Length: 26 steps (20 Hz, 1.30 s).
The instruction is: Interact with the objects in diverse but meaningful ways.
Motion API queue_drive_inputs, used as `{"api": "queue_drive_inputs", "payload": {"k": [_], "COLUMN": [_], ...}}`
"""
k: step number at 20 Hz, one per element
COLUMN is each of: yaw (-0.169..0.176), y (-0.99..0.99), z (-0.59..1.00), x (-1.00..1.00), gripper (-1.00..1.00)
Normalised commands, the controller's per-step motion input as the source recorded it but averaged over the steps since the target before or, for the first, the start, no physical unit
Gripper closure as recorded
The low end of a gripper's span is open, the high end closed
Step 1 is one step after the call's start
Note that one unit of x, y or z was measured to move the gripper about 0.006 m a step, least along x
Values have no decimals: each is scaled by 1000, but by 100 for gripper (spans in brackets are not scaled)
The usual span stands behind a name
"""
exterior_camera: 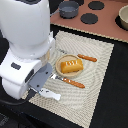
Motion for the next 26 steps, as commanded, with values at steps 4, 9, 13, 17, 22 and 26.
{"api": "queue_drive_inputs", "payload": {"k": [4,9,13,17,22,26], "yaw": [0,-8,-14,-13,-8,0], "y": [6,11,228,274,325,237], "z": [-428,-479,-425,-321,-74,-156], "x": [-980,-963,-906,-779,-303,-234], "gripper": [-100,-100,-100,-100,-100,-100]}}
